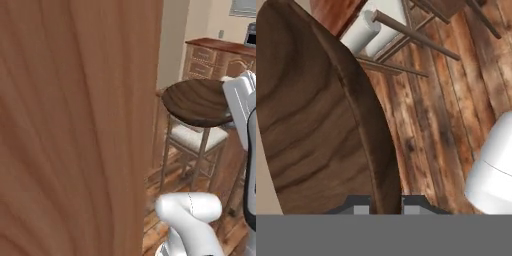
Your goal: Pick up the bowls from the cabinet and place each bowl in front of a stool on the dining counter.
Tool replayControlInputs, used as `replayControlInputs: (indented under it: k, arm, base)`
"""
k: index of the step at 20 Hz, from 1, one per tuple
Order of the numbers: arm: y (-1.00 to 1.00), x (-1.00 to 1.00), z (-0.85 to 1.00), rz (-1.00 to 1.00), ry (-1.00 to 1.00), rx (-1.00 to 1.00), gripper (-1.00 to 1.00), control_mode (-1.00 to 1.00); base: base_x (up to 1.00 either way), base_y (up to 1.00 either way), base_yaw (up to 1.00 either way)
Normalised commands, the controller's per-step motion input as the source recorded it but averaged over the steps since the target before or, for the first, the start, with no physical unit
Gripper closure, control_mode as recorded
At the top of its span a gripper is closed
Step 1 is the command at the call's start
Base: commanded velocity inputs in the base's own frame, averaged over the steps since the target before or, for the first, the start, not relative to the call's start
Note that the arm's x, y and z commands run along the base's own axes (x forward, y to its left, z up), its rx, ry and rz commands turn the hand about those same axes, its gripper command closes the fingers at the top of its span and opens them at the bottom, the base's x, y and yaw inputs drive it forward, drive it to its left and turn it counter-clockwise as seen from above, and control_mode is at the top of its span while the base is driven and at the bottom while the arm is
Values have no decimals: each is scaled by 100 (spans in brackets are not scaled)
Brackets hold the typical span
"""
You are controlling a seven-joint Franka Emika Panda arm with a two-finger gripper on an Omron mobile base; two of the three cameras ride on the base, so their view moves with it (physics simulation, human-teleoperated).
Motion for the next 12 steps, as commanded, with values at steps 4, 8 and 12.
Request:
replayControlInputs:
  k: [4,8,12]
  arm:
    - [0,0,0,0,0,0,100,100]
    - [0,0,0,0,0,0,100,100]
    - [0,0,0,0,0,0,100,100]
  base:
    - [100,-26,-43]
    - [96,-67,-45]
    - [77,-33,-57]
